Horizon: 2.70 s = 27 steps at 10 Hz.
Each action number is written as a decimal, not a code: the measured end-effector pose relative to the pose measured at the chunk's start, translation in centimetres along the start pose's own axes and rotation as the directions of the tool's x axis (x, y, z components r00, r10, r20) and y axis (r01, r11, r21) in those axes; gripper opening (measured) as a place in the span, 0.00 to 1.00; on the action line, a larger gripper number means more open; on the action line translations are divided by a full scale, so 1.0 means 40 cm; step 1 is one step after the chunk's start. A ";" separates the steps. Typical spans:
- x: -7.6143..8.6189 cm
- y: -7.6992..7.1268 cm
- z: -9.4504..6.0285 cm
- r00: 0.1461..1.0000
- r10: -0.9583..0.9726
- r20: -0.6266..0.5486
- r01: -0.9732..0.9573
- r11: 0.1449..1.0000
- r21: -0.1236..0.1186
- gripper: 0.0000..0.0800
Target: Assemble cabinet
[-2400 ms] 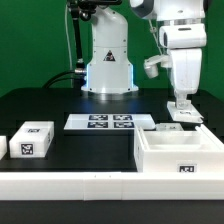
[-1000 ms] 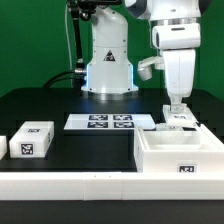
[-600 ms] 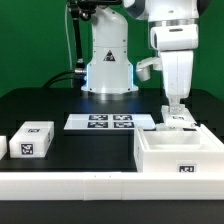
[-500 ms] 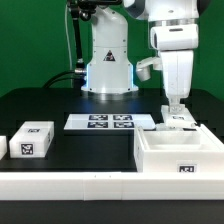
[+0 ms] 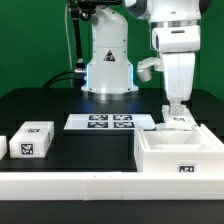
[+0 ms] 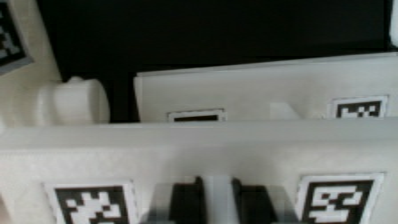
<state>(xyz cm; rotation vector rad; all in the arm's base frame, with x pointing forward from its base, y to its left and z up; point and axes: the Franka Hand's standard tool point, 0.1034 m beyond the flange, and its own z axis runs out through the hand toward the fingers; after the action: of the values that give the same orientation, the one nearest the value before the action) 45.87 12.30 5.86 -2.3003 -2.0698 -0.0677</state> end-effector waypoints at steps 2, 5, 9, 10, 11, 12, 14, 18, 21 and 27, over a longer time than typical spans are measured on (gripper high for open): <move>0.007 -0.002 0.001 1.000 0.009 -0.002 -0.009 1.000 -0.001 0.08; 0.009 0.008 -0.002 1.000 -0.001 -0.005 0.001 1.000 -0.005 0.08; 0.008 0.024 0.003 1.000 -0.015 -0.008 0.015 1.000 -0.007 0.08; 0.007 0.024 0.003 1.000 -0.015 -0.009 0.015 1.000 -0.007 0.08; 0.007 0.024 0.003 1.000 -0.015 -0.009 0.015 1.000 -0.007 0.08; 0.007 0.024 0.004 1.000 -0.015 -0.009 0.015 1.000 -0.007 0.08; 0.010 0.045 0.003 1.000 -0.016 -0.013 0.015 1.000 -0.014 0.08; 0.008 0.166 0.000 1.000 0.009 -0.024 -0.010 0.999 -0.032 0.08; 0.007 0.168 0.001 1.000 0.003 -0.030 -0.005 0.999 -0.043 0.08; 0.006 0.255 -0.001 0.999 0.022 -0.039 -0.024 0.998 -0.050 0.08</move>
Offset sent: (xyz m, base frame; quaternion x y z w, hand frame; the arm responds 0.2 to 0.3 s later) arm 0.0090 0.0074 0.0079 -0.0227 0.0075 -0.0196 0.9995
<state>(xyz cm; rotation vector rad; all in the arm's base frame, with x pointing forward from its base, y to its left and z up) 56.03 11.48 5.85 -2.3321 -2.0459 -0.1643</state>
